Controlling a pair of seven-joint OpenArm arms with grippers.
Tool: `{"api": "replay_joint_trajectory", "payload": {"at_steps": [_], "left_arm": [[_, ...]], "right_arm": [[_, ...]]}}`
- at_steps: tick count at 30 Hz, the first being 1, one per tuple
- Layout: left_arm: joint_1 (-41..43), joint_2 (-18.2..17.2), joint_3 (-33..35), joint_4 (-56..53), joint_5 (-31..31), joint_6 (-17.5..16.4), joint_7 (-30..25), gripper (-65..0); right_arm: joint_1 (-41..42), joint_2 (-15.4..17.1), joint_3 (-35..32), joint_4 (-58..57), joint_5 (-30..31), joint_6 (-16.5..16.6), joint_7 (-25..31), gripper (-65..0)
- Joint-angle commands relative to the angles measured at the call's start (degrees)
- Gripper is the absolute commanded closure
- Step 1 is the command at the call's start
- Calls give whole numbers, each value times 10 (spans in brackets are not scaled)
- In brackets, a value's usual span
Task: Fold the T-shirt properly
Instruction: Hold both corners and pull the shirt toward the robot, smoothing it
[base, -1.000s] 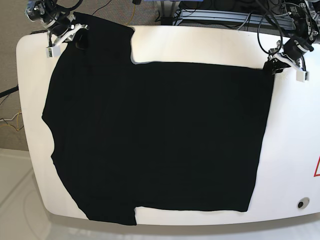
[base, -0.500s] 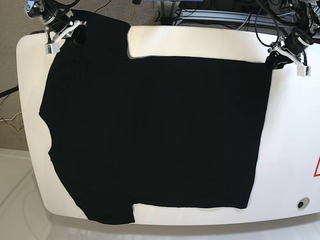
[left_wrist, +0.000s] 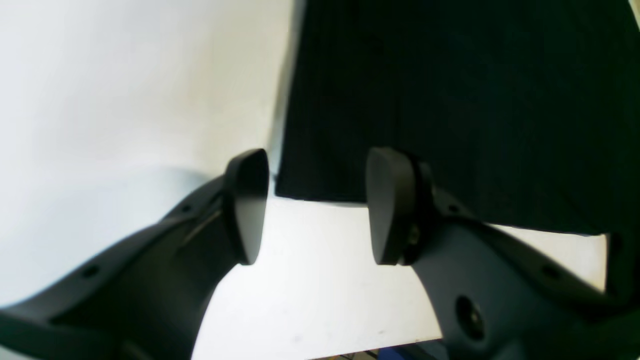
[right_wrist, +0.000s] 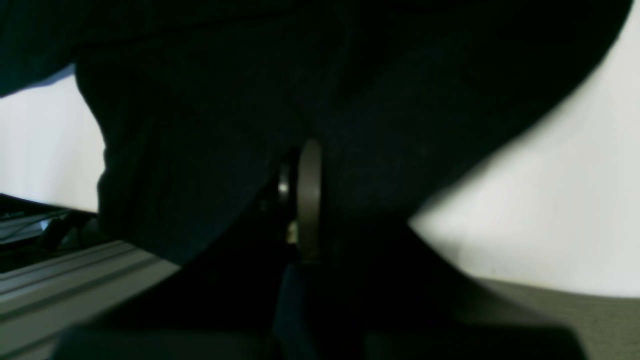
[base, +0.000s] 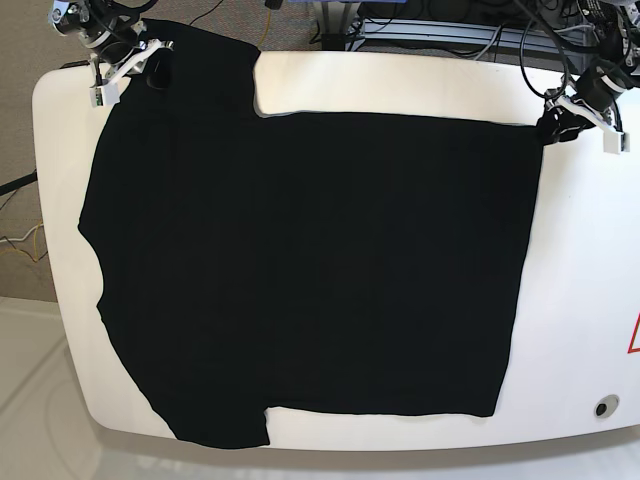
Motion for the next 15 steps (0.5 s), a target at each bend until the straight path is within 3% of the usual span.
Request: {"api": "replay_joint_trajectory", "payload": {"at_steps": [1, 6, 15], "left_arm": [[-1, -7, -2, 2, -11, -4, -8, -303], [-2, -2, 1, 0, -9, -3, 0, -278], [-4, 1, 4, -3, -7, 1, 4, -160]], "right_arm": [[-6, 6, 2, 6, 5, 3, -3, 0], [-3, 6, 3, 8, 7, 3, -5, 0], [-4, 6, 2, 11, 3, 3, -5, 0]]}}
